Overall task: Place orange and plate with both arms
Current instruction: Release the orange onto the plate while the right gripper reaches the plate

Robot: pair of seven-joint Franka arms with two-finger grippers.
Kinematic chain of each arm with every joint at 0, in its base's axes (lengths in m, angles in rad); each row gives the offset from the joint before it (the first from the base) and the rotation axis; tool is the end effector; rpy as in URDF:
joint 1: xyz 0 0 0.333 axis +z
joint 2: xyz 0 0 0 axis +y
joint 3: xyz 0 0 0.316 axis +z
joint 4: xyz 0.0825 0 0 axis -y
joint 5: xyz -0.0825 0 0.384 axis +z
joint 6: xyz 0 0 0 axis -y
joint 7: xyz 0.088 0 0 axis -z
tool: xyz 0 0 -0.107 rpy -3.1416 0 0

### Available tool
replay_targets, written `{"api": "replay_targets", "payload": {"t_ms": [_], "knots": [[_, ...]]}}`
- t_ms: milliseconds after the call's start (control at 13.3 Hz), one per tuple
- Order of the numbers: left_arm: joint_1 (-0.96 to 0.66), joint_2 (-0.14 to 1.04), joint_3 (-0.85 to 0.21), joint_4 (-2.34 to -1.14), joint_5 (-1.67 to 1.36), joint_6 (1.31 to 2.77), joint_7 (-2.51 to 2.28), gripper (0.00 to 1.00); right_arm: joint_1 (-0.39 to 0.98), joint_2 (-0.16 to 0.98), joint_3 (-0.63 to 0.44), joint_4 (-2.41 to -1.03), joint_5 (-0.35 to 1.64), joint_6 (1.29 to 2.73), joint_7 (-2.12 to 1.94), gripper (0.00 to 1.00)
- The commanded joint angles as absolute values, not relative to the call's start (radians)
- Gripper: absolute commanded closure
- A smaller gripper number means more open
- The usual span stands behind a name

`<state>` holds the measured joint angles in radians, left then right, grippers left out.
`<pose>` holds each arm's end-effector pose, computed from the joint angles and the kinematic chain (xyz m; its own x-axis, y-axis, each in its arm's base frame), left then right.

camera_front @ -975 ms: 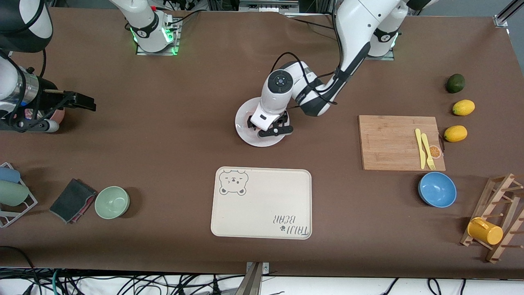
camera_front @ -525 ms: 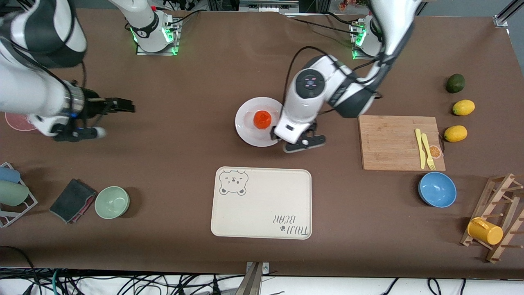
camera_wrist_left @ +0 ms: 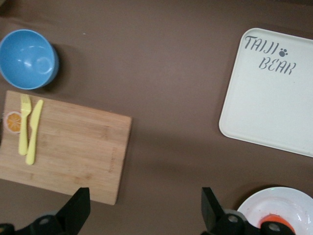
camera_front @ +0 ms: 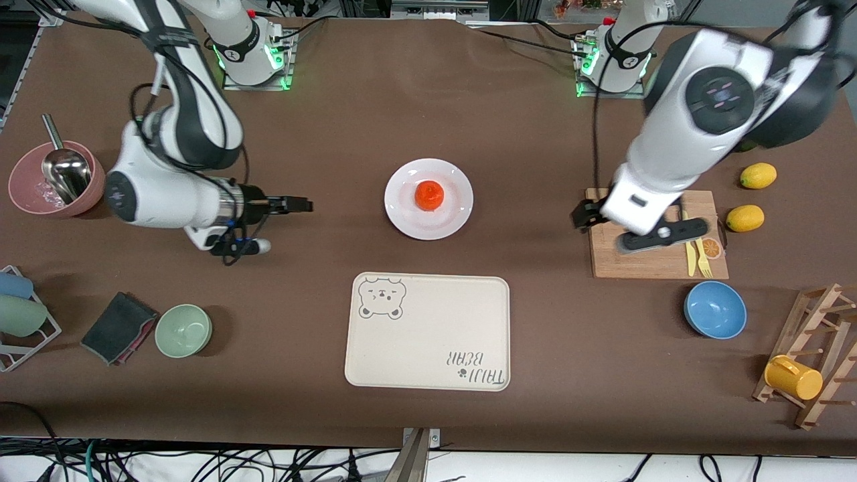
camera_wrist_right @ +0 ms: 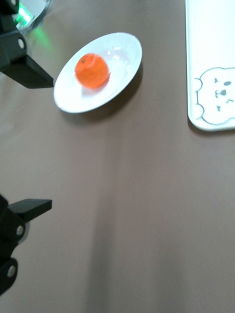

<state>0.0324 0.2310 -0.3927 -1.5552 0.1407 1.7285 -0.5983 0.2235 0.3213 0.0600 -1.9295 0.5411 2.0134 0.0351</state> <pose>0.5962 -0.1871 0.5180 0.9757 0.2191 -0.0048 0.2184 -0.9738 -0.0641 0.5625 0.1940 0.3122 0.9535 0.0198 -0.3008 -0.1095 -0.9071 -0.4065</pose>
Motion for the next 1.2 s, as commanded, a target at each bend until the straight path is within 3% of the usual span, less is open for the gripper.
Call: {"api": "replay_targets", "payload": {"t_ms": [0, 375, 600, 825, 1125], "knots": [[0.087, 0.178, -0.403, -1.531, 0.118, 1.631, -0.54, 0.0, 0.221, 0.275, 0.141, -2.092, 0.667, 2.208, 0.018, 0.0], [0.157, 0.161, -0.367, -1.522, 0.017, 1.612, -0.432, 0.0, 0.221, 0.317, 0.259, -2.2, 0.998, 2.425, -0.09, 0.0], [0.017, 0.123, -0.128, -1.528, 0.014, 1.594, -0.278, 0.0, 0.222, 0.368, 0.278, -2.218, 1.259, 2.43, -0.335, 0.0], [-0.13, 0.098, 0.033, -1.529, 0.026, 1.572, -0.256, 0.0, 0.224, 0.428, 0.294, -2.218, 1.339, 2.43, -0.493, 0.0], [-0.144, 0.1, 0.051, -1.52, 0.026, 1.562, -0.264, 0.0, 0.224, 0.495, 0.299, -2.207, 1.406, 2.427, -0.656, 0.0]]}}
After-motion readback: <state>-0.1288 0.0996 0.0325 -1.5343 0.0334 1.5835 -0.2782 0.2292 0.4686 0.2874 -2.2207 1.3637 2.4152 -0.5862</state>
